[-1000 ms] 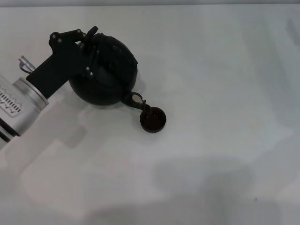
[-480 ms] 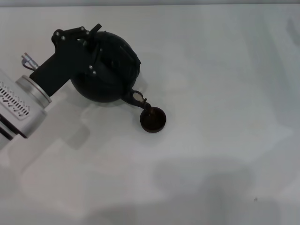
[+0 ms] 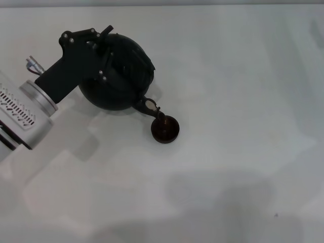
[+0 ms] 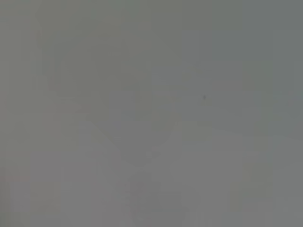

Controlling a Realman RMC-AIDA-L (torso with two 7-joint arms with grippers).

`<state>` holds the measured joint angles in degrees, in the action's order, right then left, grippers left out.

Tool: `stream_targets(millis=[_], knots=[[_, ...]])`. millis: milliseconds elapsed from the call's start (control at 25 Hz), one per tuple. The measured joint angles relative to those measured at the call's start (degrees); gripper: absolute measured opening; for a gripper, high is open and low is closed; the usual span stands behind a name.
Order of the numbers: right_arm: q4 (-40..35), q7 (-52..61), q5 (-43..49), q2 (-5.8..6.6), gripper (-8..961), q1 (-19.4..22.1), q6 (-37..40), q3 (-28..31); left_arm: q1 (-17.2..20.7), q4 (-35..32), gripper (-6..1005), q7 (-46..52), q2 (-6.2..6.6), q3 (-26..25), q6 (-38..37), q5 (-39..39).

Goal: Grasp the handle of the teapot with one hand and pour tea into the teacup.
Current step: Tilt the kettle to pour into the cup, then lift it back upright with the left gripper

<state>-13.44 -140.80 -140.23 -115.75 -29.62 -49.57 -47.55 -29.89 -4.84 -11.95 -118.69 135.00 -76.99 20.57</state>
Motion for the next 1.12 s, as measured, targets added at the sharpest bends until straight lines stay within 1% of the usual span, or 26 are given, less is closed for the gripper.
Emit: stream_targets(millis=[840,1120], knots=[[0.00,0.00,-0.31,0.08,845,-0.18,0.00,0.00,0.04,0.00,99,-1.32,-0.10,-0.06,0.00,0.03],[0.00,0.00,-0.31,0.11,845,-0.10,0.01,0.00,1.30,-1.84,99,1.01,-0.24,-0.72,-0.01,1.62]])
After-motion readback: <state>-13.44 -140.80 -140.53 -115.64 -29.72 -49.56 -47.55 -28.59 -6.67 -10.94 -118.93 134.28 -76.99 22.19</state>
